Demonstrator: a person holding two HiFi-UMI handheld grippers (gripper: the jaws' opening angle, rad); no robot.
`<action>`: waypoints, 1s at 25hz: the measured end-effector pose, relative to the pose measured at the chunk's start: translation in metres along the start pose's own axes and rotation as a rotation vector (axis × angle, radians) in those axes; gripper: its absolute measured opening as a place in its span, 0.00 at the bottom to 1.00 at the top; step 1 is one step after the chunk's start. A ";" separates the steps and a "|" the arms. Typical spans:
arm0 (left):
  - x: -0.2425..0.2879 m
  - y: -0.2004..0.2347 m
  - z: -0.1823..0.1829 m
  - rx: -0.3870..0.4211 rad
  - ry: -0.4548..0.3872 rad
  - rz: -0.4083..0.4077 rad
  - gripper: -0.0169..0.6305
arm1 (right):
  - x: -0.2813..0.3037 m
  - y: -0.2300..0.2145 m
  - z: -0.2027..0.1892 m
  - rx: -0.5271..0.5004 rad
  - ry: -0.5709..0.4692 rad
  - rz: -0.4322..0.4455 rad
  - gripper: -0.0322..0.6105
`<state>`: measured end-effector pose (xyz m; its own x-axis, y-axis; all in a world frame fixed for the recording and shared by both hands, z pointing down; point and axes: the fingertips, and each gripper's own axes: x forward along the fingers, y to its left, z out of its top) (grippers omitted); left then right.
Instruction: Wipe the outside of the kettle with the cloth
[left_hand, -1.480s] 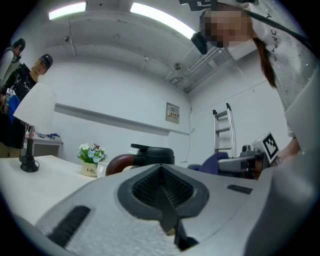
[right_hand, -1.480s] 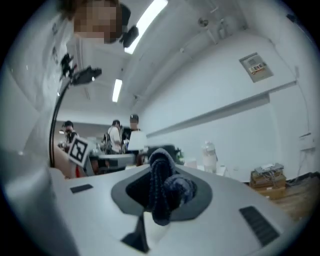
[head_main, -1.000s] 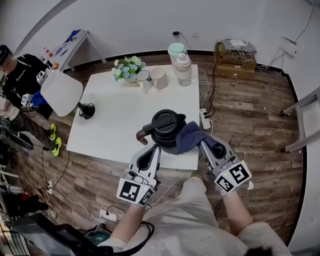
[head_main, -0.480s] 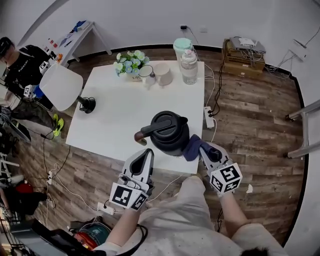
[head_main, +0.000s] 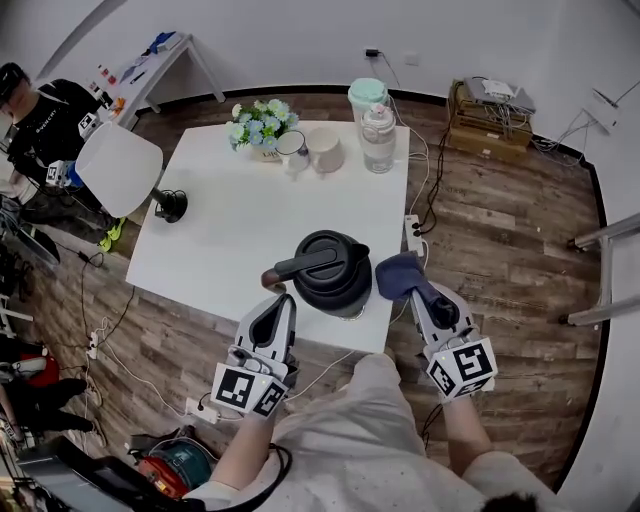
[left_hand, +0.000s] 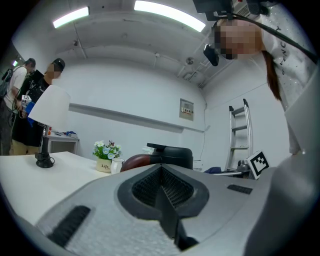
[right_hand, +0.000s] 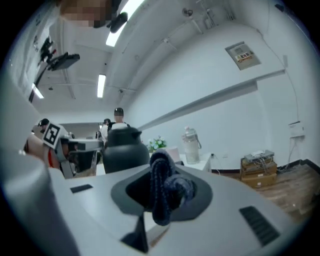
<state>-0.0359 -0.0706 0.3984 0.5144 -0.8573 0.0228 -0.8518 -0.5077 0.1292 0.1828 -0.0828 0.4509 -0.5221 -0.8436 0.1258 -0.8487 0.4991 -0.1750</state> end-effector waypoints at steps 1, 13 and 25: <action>0.001 0.001 0.003 -0.004 -0.007 0.008 0.04 | -0.002 0.003 0.018 0.006 -0.046 0.027 0.15; 0.002 -0.004 0.015 -0.040 -0.048 0.061 0.04 | 0.013 0.050 0.051 -0.075 -0.056 0.212 0.15; -0.028 -0.001 -0.002 -0.039 -0.029 0.079 0.04 | 0.025 0.039 -0.051 -0.051 0.209 0.170 0.15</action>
<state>-0.0496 -0.0457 0.4000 0.4417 -0.8971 0.0058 -0.8850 -0.4347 0.1667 0.1319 -0.0745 0.4968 -0.6594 -0.6902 0.2981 -0.7475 0.6440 -0.1626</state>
